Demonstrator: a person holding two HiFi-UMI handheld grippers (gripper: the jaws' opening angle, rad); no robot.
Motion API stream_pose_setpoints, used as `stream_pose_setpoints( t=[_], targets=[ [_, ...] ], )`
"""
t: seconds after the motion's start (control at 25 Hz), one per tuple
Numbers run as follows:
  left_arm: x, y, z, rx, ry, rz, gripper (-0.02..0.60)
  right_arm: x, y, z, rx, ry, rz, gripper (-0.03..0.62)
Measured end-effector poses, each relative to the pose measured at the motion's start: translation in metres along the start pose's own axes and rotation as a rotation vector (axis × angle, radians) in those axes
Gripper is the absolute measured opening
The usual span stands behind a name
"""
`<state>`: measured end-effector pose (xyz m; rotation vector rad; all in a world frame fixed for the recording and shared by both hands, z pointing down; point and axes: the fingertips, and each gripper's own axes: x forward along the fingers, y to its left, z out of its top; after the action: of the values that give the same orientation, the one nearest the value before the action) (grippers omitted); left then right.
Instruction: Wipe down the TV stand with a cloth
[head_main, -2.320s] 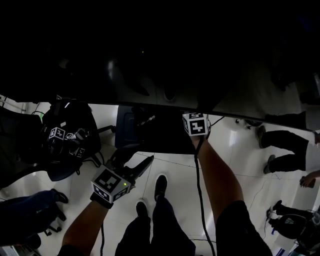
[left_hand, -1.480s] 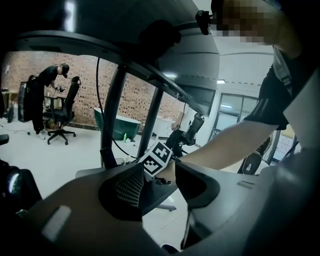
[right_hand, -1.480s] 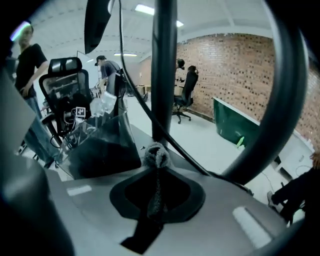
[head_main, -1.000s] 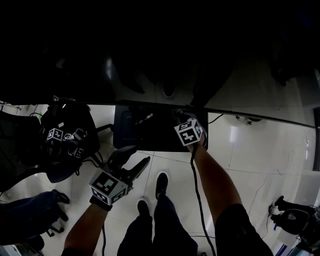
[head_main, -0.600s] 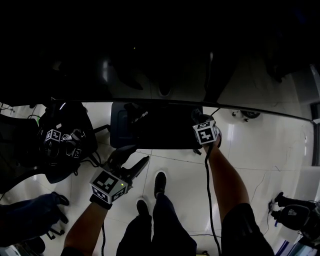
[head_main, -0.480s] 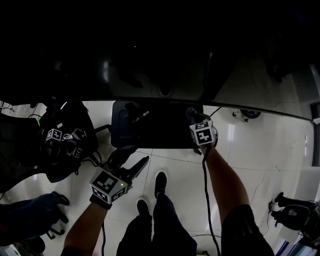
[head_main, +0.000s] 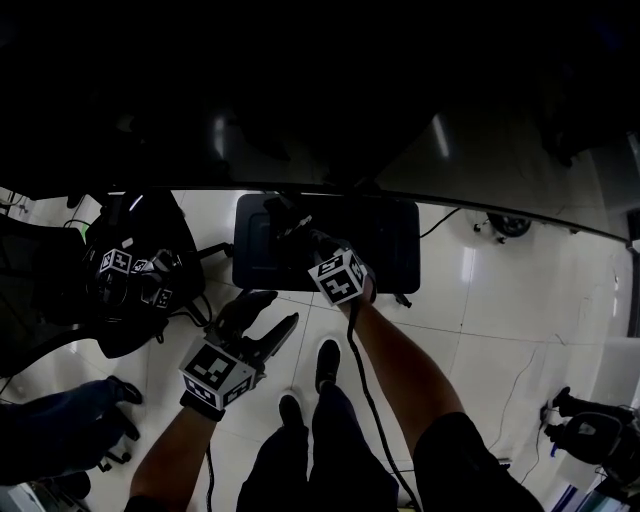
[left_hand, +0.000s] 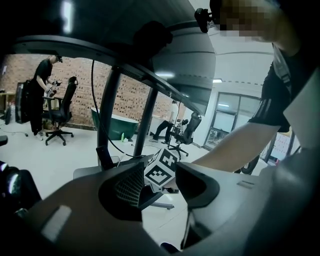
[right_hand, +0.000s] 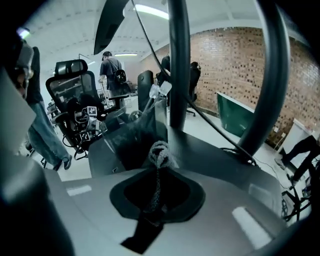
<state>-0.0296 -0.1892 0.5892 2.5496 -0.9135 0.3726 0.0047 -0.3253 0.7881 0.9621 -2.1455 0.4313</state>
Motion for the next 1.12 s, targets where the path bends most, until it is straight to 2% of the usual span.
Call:
stream_pose_setpoints(
  t=[0.24,0.56,0.76,0.84,0.92,1.12],
  targets=[
    [-0.001,0.003,-0.002,-0.009,0.003,0.001,0.218,-0.017,-0.036,-0.03,-0.037,0.028,-0.057,0.027],
    [0.008,-0.008,0.0,0.003,-0.004,-0.028,0.218,-0.082,-0.13,-0.095,0.054,0.09,-0.227,0.026],
    [-0.001,-0.006,0.0,0.001,-0.002,-0.02,0.218,-0.108,-0.161,-0.117,0.117,0.128,-0.301,0.026],
    [-0.007,-0.003,-0.002,0.0,-0.006,-0.012,0.218,-0.11,-0.154,-0.108,0.115,0.103,-0.293,0.026],
    [-0.013,0.001,-0.004,-0.005,-0.008,0.001,0.218,-0.105,-0.129,-0.088,0.092,0.058,-0.245,0.026],
    [-0.034,0.016,-0.014,-0.023,-0.006,0.051,0.218,-0.069,-0.015,-0.031,0.047,-0.031,-0.056,0.026]
  ],
)
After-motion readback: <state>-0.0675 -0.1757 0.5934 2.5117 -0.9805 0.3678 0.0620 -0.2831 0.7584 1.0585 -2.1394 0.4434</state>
